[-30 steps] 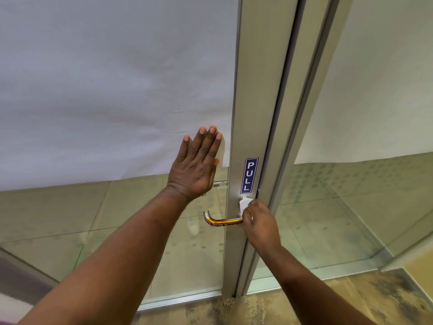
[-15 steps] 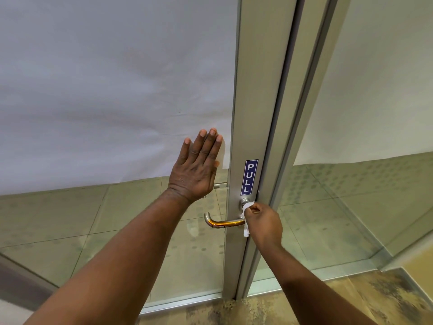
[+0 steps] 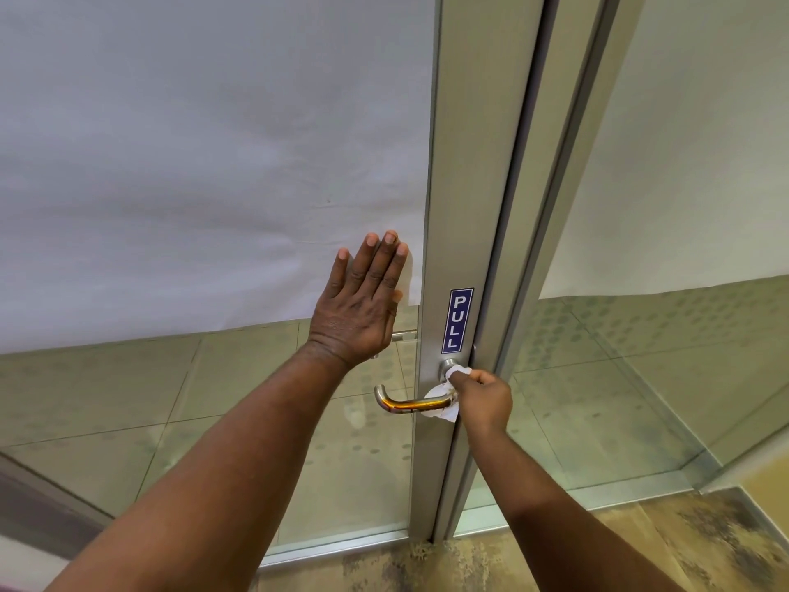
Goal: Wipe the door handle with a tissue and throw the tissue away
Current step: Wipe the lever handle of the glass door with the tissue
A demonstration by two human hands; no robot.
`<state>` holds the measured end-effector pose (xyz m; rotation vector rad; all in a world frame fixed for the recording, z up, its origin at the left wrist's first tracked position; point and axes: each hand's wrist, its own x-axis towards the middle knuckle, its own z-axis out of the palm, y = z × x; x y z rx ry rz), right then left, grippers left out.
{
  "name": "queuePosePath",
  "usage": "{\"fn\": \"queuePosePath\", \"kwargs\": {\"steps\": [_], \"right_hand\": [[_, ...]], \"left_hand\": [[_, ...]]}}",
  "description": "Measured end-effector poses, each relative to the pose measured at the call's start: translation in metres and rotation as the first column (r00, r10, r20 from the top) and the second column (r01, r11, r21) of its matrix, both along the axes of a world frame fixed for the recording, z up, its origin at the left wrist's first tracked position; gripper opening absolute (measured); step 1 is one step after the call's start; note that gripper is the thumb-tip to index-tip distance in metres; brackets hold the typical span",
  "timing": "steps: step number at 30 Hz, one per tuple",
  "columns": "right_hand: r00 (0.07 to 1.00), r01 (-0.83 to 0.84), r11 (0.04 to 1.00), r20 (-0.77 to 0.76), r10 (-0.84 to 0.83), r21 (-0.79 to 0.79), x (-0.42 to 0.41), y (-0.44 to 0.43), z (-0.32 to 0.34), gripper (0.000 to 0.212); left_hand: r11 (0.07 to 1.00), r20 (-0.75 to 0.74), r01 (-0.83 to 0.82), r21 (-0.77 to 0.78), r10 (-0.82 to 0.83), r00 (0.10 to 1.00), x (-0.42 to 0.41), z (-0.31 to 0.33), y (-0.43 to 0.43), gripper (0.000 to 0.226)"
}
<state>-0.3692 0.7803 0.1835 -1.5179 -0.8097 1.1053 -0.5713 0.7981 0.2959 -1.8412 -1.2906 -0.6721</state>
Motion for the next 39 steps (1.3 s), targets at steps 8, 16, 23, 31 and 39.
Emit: {"fn": "queuePosePath", "kwargs": {"steps": [8, 16, 23, 31, 39], "right_hand": [[0.897, -0.063, 0.987, -0.441, -0.01, -0.15, 0.004, -0.002, -0.002, 0.019], [0.8, -0.066, 0.989, -0.599, -0.027, -0.133, 0.006, -0.017, -0.002, 0.01], [0.811, -0.077, 0.992, -0.584, 0.003, -0.102, 0.005, -0.031, -0.008, 0.022], [0.821, 0.024, 0.995, -0.565, -0.075, -0.097, -0.006, -0.046, -0.021, 0.017], [0.988, 0.034, 0.998, -0.152, -0.026, 0.046, -0.01, -0.056, -0.021, 0.016]], "left_hand": [[1.0, -0.003, 0.0, 0.001, 0.0, 1.0, 0.0, 0.001, 0.0, 0.072], [1.0, -0.006, -0.009, 0.006, 0.009, 1.0, 0.0, 0.001, 0.0, 0.072], [1.0, -0.001, -0.002, 0.011, 0.002, 1.0, 0.001, 0.0, 0.0, 0.071], [1.0, 0.005, -0.002, 0.004, 0.002, 1.0, 0.001, 0.0, 0.0, 0.072], [1.0, 0.008, 0.01, 0.001, -0.01, 1.0, 0.001, 0.002, -0.002, 0.07]]}}
